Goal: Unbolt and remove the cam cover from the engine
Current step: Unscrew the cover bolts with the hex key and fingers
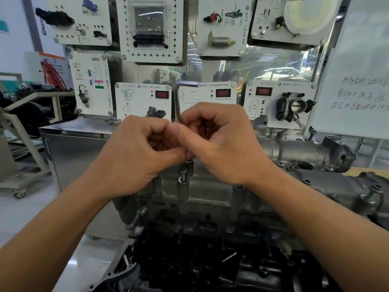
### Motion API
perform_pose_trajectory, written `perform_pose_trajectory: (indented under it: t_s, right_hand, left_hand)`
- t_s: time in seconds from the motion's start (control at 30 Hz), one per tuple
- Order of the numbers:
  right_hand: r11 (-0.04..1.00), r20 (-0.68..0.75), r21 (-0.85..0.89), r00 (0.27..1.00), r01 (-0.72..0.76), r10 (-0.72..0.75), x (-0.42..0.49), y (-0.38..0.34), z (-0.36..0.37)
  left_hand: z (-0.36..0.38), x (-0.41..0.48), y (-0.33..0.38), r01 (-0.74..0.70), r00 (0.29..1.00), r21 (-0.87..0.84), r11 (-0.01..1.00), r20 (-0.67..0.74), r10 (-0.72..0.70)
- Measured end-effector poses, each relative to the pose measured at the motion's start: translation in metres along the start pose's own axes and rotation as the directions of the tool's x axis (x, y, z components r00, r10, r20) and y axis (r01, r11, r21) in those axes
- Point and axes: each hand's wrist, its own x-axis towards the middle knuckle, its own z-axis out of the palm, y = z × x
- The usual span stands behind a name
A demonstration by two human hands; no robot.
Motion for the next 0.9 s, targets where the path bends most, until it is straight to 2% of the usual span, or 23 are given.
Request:
perform_pose_trajectory:
  t_s: [0.17,0.37,0.6,0.9]
  right_hand:
    - [1.000,0.090,0.010,0.996,-0.025,0.024,-0.001,-0.001,-0.002]
    - [0.999,0.132,-0.026,0.991,0.028,-0.025,-0.001,-0.002,-0.003]
    - [0.999,0.103,-0.023,0.994,0.038,-0.035,0.000,-0.004,-0.003]
    - [0.999,0.076,0.038,0.997,0.001,-0.004,0.016,-0.013,-0.002]
  left_hand:
    - [0.005,-0.012,0.001,-0.023,0.998,0.249,0.968,0.069,0.006]
    - [0.001,-0.010,0.002,0.031,0.992,0.204,0.979,0.111,-0.054]
    - [0.000,-0.008,0.004,0.062,0.996,0.176,0.982,0.055,-0.073]
    - [-0.005,-0.012,0.003,0.066,0.991,0.362,0.930,0.087,-0.105]
